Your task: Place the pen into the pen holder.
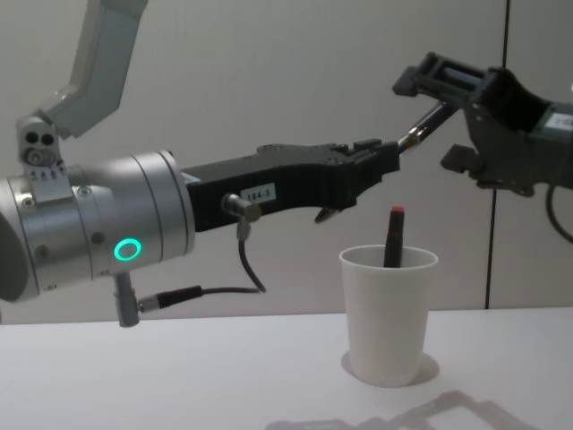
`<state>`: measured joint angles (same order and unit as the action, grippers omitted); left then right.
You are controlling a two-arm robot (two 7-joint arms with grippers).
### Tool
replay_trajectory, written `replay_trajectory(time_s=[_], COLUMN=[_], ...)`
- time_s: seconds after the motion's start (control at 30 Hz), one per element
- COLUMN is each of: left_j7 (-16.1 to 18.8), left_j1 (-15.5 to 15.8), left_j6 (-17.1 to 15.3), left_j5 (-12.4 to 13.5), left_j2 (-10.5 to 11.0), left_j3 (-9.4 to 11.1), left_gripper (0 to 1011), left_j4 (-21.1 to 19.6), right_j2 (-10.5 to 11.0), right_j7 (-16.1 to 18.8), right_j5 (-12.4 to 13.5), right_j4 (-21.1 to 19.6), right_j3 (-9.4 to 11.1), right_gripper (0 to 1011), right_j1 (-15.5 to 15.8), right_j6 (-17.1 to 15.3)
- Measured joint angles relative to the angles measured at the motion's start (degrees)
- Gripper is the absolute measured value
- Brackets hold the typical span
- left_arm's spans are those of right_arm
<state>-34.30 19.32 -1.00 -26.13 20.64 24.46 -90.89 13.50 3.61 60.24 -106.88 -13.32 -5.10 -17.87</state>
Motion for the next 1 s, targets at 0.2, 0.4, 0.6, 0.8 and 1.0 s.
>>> replay_trajectory(time_s=[0.2, 0.4, 0.6, 0.8, 1.0], left_j7=[0.0, 0.0, 0.0, 0.0, 0.0], left_j1=[0.0, 0.0, 0.0, 0.0, 0.0], left_j6=[0.0, 0.0, 0.0, 0.0, 0.0], left_j5=[0.0, 0.0, 0.0, 0.0, 0.0], left_j2=[0.0, 0.0, 0.0, 0.0, 0.0], left_j3=[0.0, 0.0, 0.0, 0.0, 0.0], left_gripper=[121, 121, 121, 121, 121], left_j4=[0.0, 0.0, 0.0, 0.0, 0.0], right_j2=[-0.9, -1.7, -2.0, -2.0, -2.1], right_j7=[-1.5, -2.9, -4.1, -5.1, -6.0], right_j5=[-0.7, -0.9, -0.9, -0.4, 0.1], right_j4=[0.4, 0.5, 0.3, -0.3, -0.8], right_j3=[-0.8, -1.5, -2.0, -2.4, -2.8], right_gripper=[1001, 1001, 1001, 1002, 1001], right_j1=[-0.8, -1.1, -1.0, -0.5, -0.1], right_j6=[-0.3, -0.2, 0.3, 1.0, 1.6])
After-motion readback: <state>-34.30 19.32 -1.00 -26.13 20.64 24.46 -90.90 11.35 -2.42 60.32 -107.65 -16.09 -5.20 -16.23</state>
